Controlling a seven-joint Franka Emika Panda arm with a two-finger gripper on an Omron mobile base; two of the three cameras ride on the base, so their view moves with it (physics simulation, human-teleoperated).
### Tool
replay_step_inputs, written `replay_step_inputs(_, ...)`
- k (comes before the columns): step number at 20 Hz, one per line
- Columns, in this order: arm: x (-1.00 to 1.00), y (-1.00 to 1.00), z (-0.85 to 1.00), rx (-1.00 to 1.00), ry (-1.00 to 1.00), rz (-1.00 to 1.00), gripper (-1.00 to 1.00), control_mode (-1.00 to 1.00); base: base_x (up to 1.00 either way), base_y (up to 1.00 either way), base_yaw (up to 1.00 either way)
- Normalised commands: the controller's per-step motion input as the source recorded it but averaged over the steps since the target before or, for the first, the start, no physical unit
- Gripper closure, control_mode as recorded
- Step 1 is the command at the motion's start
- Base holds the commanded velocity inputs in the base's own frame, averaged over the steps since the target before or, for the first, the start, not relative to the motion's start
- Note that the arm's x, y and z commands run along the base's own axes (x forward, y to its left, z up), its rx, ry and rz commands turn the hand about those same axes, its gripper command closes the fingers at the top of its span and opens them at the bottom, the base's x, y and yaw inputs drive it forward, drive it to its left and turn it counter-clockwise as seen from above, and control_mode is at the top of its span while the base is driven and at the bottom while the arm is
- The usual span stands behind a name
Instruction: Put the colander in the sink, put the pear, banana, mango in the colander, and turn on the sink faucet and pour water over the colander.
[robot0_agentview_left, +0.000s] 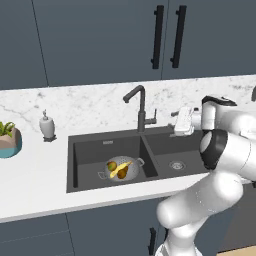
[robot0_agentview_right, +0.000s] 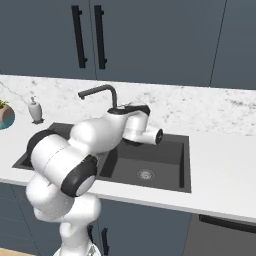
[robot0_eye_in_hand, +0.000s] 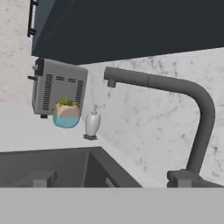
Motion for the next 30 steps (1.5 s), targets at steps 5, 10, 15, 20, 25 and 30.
replay_step_inputs(5, 0.65, 0.0, -0.29, 0.01, -0.12, -0.17, -1.0, -1.0, 0.0, 0.0, 0.0)
replay_step_inputs(10, 0.79, -0.1, -0.09, -0.05, 0.02, -0.25, -1.0, -1.0, 0.0, 0.0, 0.0)
replay_step_inputs(15, 0.66, -0.14, -0.11, -0.1, 0.0, -0.15, -1.0, -1.0, 0.0, 0.0, 0.0)
replay_step_inputs(20, 0.59, -0.14, -0.25, -0.07, 0.0, -0.01, -1.0, -1.0, 0.0, 0.0, 0.0)
replay_step_inputs(25, 0.63, 0.0, -0.3, -0.04, 0.0, 0.0, -1.0, -1.0, 0.0, 0.0, 0.0)
replay_step_inputs(30, 0.61, 0.0, -0.28, -0.01, -0.01, 0.0, -1.0, -1.0, 0.0, 0.0, 0.0)
